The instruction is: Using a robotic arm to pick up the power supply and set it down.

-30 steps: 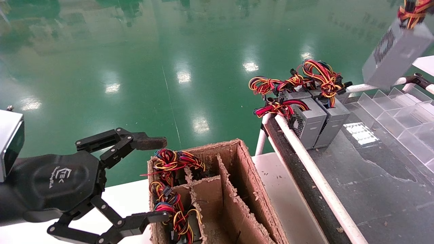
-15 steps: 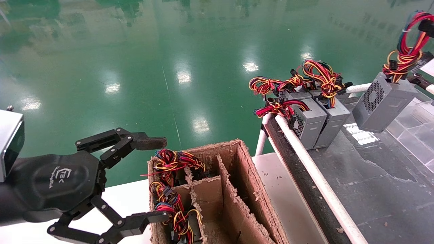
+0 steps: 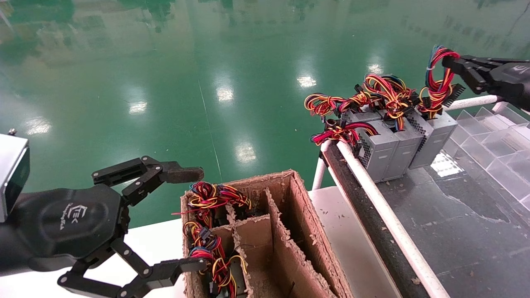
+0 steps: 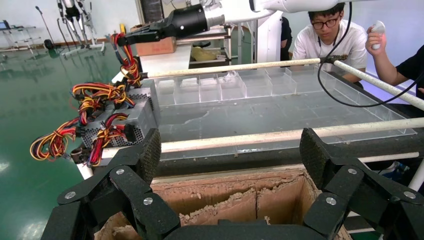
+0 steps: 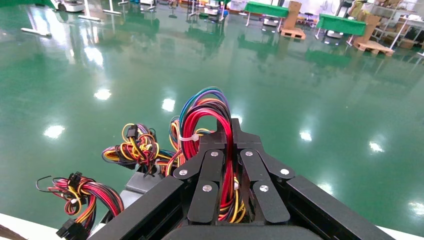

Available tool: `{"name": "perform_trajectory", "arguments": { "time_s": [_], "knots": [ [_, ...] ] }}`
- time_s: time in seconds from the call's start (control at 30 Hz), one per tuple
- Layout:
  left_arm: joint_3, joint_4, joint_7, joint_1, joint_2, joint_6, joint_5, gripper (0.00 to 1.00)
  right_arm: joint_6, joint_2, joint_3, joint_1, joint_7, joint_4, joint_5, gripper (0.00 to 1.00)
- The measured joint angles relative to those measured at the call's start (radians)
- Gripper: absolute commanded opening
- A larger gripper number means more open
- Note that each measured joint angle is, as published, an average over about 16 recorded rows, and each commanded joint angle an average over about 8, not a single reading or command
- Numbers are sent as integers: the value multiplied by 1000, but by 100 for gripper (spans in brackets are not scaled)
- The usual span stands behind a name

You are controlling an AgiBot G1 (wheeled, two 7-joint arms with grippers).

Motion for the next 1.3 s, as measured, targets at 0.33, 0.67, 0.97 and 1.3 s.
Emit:
{"name": "perform_trajectory", "arguments": {
  "time_s": [0.33, 0.67, 0.97, 1.3],
  "knots": [
    [0, 0, 0, 0, 0, 0, 0, 100, 28, -39, -1, -23, -10, 1, -2, 0],
    [0, 0, 0, 0, 0, 0, 0, 100, 41, -52, -3, -43, -7, -2, -5, 100],
    [1, 0, 0, 0, 0, 0, 0, 100, 47, -51, -6, -47, -1, 2, -9, 100],
    [1, 0, 0, 0, 0, 0, -1, 100, 59, -43, -5, -44, -2, 7, -7, 100]
  ]
}}
